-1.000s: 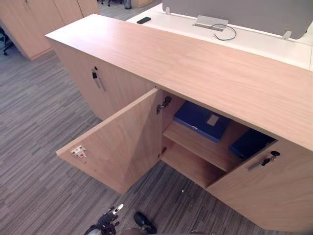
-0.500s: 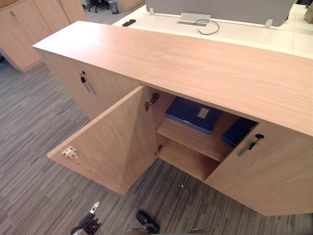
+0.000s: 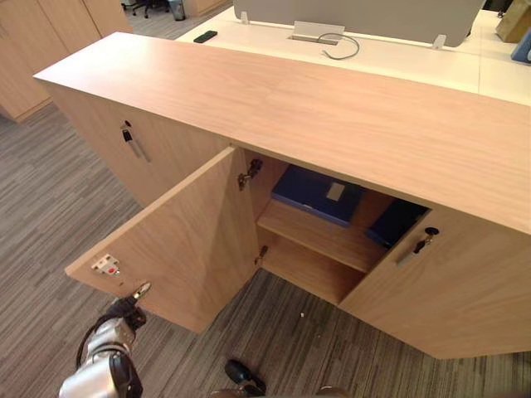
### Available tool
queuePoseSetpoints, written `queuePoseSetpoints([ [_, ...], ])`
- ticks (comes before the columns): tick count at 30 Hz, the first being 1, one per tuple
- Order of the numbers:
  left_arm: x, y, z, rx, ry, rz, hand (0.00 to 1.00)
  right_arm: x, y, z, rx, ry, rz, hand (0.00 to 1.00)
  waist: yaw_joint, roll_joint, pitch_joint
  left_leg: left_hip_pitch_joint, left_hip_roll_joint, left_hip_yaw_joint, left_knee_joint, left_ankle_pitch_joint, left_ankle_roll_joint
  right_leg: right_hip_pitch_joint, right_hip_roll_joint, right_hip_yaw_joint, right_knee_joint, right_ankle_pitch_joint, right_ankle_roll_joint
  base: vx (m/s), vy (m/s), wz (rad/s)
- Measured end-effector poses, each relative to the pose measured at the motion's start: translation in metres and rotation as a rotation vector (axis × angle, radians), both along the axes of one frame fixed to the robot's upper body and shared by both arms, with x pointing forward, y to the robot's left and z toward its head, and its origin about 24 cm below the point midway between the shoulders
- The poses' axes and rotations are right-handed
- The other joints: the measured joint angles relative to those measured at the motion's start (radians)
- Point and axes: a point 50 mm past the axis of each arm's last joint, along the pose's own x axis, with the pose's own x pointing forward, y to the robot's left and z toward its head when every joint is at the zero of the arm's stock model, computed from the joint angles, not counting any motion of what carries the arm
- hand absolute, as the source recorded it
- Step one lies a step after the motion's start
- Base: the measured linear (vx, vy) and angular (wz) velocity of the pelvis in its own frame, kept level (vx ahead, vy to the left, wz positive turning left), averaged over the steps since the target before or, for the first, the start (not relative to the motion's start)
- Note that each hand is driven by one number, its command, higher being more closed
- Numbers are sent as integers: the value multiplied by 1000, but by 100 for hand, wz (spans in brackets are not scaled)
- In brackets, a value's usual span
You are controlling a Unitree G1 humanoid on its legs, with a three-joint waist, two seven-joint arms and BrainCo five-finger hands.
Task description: Walk over to the cabinet, pick up the folder, carry it to the office cabinet, place the folder inside the office cabinet, then close the office cabinet door
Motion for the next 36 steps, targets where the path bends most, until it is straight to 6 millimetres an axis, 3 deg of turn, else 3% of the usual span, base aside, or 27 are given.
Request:
queuePoseSetpoints([
  [10,20,1,17,231,90,-140,0,-3,1,0,-1,-5,-41,0,2,-13,7,-3,-3,21,1,1,-1,-16,-9,3,0,0,1,4,-70,-3],
  [13,31,-7,23,363,115,-254,0,-3,3,-1,-8,-2,-46,0,8,-14,8,-25,-7,12,4,1,-1,-28,-10,-10,0,3,3,1,-57,18],
  [17,38,-36,28,572,74,-468,0,-3,7,-2,-4,-2,-55,0,37,-22,13,-43,-16,-13,5,8,11,-30,-17,-24,2,14,18,-2,-43,22],
  [19,37,-64,30,642,5,-608,0,-3,7,-2,-9,-7,-64,0,63,-23,15,-56,-22,-28,5,7,12,-33,-16,-27,2,16,22,-25,-32,25],
  [22,28,-101,25,676,-56,-780,0,1,5,-1,-23,-14,-64,0,74,-21,14,-65,-31,-37,5,-6,10,-34,-15,-26,8,13,27,-61,-22,29],
  [23,27,-115,25,690,-84,-849,0,1,4,-1,-26,-13,-65,0,72,-25,14,-72,-39,-18,12,-57,-24,-37,-25,-25,1,13,26,-68,38,46],
  [24,27,-126,25,695,-108,-901,0,1,7,-1,-18,-10,-59,0,68,-53,16,-88,-38,3,71,-98,2,-44,-51,-27,-10,13,20,-70,29,23],
  [25,20,-144,21,682,-132,-997,0,3,9,-2,-11,-4,-39,0,82,-64,12,-119,59,-34,397,-194,146,-58,-87,-21,1,19,17,-50,18,-20],
  [26,10,-166,15,649,-151,-1107,0,3,2,-1,-34,-3,-31,0,81,-43,7,-110,121,-118,493,-307,20,-57,-76,-7,4,22,31,-45,10,-37],
  [28,5,-199,18,624,-233,-1277,0,7,1,0,-41,-3,3,0,67,-37,-2,-85,69,-90,421,-305,32,-47,-97,16,-11,41,62,-56,147,-25],
  [29,0,-235,27,576,-341,-1398,0,11,2,0,-36,-13,4,0,54,-14,-15,-81,22,-92,307,-268,11,-75,-70,9,-18,42,64,-95,176,-14],
  [30,-2,-249,32,556,-391,-1447,0,12,2,0,-34,-14,-2,0,44,-4,-18,-75,3,-88,250,-266,-24,-85,-46,4,-19,42,62,-88,129,5],
  [31,-8,-270,43,518,-500,-1544,0,13,12,-2,-9,-17,-13,0,14,-49,-13,-60,10,9,322,-357,-69,-98,-56,12,-29,49,32,-2,51,-32],
  [32,-18,-294,56,473,-625,-1638,0,10,17,-4,7,-4,-20,0,38,-47,-11,-35,144,-56,509,-381,38,-91,-47,25,0,75,64,56,-4,-23],
  [33,-19,-306,59,446,-649,-1645,0,7,16,-4,-1,7,-15,0,16,-35,-1,-49,150,-65,546,-387,-35,-69,-55,21,-5,91,80,56,42,-45],
  [34,-24,-327,71,388,-734,-1675,0,3,16,-4,-5,20,11,0,4,-40,-20,-19,117,-40,486,-378,-39,-71,-58,23,-32,101,74,12,77,-9],
  [36,-36,-350,90,353,-891,-1773,0,-2,19,-5,2,32,24,0,-4,-30,-40,-10,74,-34,417,-347,-31,-72,-50,35,-71,106,67,-50,90,-11],
])
